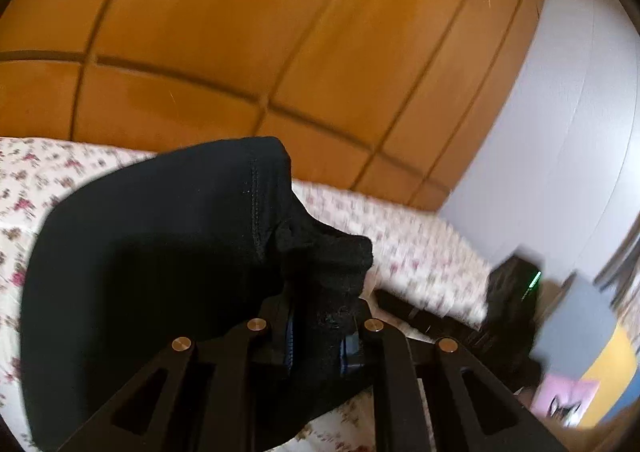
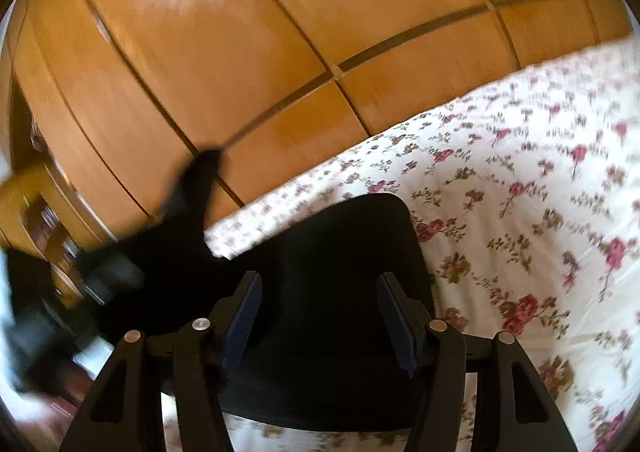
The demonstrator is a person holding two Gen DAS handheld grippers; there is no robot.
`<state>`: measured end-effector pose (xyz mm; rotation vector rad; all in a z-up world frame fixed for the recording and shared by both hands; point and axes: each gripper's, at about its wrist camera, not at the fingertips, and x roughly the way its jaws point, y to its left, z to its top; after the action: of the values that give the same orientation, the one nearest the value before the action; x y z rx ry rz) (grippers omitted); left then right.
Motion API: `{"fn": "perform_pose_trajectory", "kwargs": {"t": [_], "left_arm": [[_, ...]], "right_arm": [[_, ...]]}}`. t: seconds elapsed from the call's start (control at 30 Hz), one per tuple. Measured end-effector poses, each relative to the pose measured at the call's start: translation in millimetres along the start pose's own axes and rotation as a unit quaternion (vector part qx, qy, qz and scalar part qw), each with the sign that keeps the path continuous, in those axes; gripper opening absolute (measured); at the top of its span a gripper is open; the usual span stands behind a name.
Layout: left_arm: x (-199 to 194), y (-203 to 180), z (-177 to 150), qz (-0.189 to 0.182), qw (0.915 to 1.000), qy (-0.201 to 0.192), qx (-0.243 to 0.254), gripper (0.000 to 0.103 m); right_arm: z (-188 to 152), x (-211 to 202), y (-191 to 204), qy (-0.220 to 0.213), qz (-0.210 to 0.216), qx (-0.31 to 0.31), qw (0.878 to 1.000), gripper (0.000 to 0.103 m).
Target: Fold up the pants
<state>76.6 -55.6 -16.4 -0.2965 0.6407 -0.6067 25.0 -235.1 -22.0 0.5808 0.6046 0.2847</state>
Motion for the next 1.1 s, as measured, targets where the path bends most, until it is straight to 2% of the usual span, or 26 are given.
{"fn": "perform_pose_trajectory", "kwargs": {"t": [0.13, 0.2, 0.23, 0.33, 0.4, 0.47, 0.53, 0.63, 0.73, 0.8, 0.83, 0.87, 0.93, 1.0, 1.1], "left_arm": [[27, -4, -25, 0.016, 0.9979, 0.047, 0.043, 0.016], [35, -5, -34, 0.023, 0.9957, 0.069, 0.056, 0.018], [35, -6, -38, 0.021, 0.9953, 0.074, 0.059, 0.023], [27, -14, -49, -0.017, 0.9948, 0.084, 0.054, 0.041], [12, -12, -50, -0.037, 0.9945, 0.082, 0.053, 0.042], [-7, -7, -50, -0.048, 0.9951, 0.072, 0.048, 0.042], [-23, -1, -51, -0.040, 0.9971, 0.051, 0.039, 0.042], [-55, 19, -48, 0.017, 0.9995, -0.003, 0.027, 0.042], [-79, 42, -44, 0.079, 0.9957, -0.047, 0.014, 0.044], [-84, 59, -42, 0.120, 0.9913, -0.052, 0.011, 0.044], [-84, 67, -42, 0.150, 0.9874, -0.048, 0.009, 0.044], [-80, 73, -41, 0.165, 0.9853, -0.044, 0.006, 0.044], [-69, 84, -45, 0.178, 0.9838, -0.024, -0.002, 0.044], [-65, 86, -47, 0.176, 0.9843, -0.016, -0.004, 0.044], [-62, 75, -42, 0.150, 0.9884, -0.021, 0.005, 0.044]], "right_arm": [[1, 4, 5, 0.013, 0.024, 0.010, 1.000, 0.061], [-1, 12, 7, 0.030, 0.034, 0.014, 0.999, 0.061], [-2, 16, 8, 0.040, 0.037, 0.017, 0.998, 0.062], [-6, 30, 12, 0.070, 0.044, 0.022, 0.996, 0.064], [-9, 37, 15, 0.086, 0.046, 0.022, 0.995, 0.067], [-11, 45, 21, 0.100, 0.034, 0.011, 0.994, 0.072], [-11, 49, 27, 0.111, 0.027, -0.003, 0.994, 0.075], [-14, 56, 35, 0.128, 0.033, -0.014, 0.991, 0.076], [-20, 67, 48, 0.147, 0.027, -0.041, 0.988, 0.076], [-24, 73, 54, 0.151, 0.012, -0.062, 0.986, 0.067], [-27, 77, 58, 0.155, 0.000, -0.077, 0.985, 0.046], [-31, 83, 62, 0.162, -0.017, -0.094, 0.982, 0.019], [-33, 85, 65, 0.164, -0.019, -0.097, 0.982, 0.019], [-29, 78, 70, 0.148, -0.014, -0.104, 0.983, 0.017], [-12, 56, 79, 0.112, -0.025, -0.124, 0.986, 0.015]]}}
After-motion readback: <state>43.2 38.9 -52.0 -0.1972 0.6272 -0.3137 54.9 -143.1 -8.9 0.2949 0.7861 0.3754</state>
